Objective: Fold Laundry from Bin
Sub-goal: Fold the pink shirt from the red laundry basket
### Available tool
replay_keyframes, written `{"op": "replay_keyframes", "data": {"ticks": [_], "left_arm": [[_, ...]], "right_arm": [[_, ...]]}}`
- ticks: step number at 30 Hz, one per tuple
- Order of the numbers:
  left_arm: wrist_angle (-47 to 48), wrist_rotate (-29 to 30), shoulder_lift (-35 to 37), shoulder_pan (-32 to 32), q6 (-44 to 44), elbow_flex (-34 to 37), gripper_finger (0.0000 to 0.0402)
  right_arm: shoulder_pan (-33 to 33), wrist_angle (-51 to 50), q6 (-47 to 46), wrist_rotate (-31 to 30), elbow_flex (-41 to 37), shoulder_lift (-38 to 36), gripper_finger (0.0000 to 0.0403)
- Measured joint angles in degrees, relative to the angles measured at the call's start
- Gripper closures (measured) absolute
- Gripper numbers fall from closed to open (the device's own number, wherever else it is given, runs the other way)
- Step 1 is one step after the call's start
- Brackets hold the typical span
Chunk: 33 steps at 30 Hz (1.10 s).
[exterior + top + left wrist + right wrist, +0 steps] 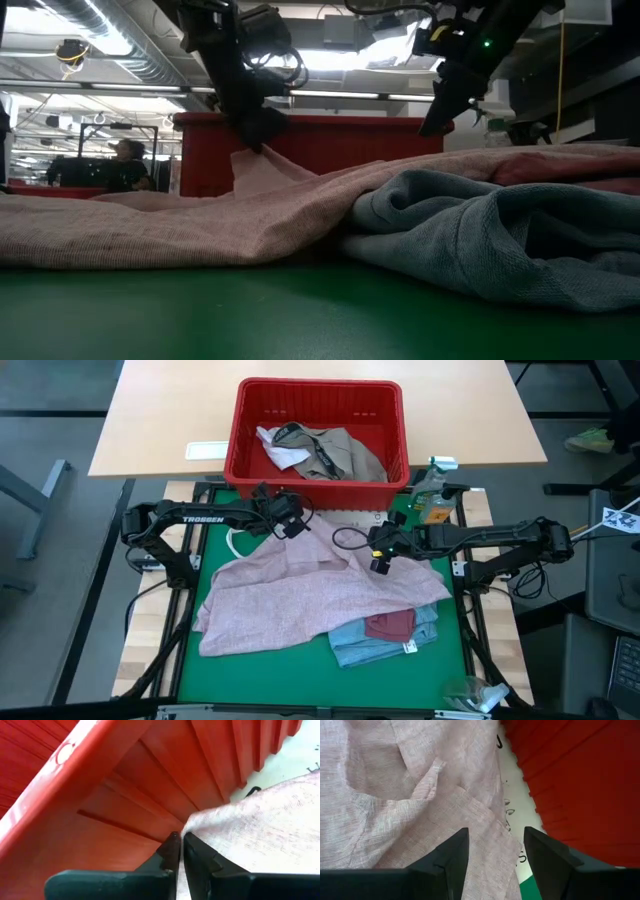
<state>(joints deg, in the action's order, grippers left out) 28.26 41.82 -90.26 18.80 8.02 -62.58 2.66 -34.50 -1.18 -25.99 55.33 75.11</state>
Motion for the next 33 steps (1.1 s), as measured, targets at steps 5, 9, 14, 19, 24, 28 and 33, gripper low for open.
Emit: {"op": "replay_keyframes", "data": {"ticks": [5, 9, 14, 19, 24, 28, 33], "left_arm": [[-0.4, 0.0, 0.0, 0.6, -2.5, 0.0, 0.0349], [-0.5, -0.1, 0.0, 1.3, -2.5, 0.0, 0.0307], [-0.1, -1.1, 0.0, 2.0, -2.5, 0.0, 0.0269], [6.0, -9.6, 1.8, 2.2, 1.5, 0.0, 0.0264], [19.3, -29.5, 2.7, 3.8, 11.1, 0.0, 0.0277], [33.2, -33.9, 1.9, 3.6, 14.4, 0.1, 0.0286], [44.7, -33.9, 2.0, 2.0, 20.8, 1.9, 0.0289]], "right_arm": [[0.0, 0.0, 0.0, 0.1, 0.0, 0.0, 0.0212], [0.0, 0.0, 0.0, 0.1, 0.0, 0.0, 0.0212], [0.0, -0.8, 0.0, 0.1, 0.0, 0.0, 0.0212], [0.0, -4.1, 0.0, 0.1, 0.0, 0.0, 0.0212], [0.0, -4.8, 0.0, 0.1, 0.0, 0.0, 0.0212], [0.0, -4.7, 0.0, 0.1, 0.0, 0.0, 0.0212], [0.0, -4.7, 0.0, 0.2, 0.0, 0.0, 0.0212]]}}
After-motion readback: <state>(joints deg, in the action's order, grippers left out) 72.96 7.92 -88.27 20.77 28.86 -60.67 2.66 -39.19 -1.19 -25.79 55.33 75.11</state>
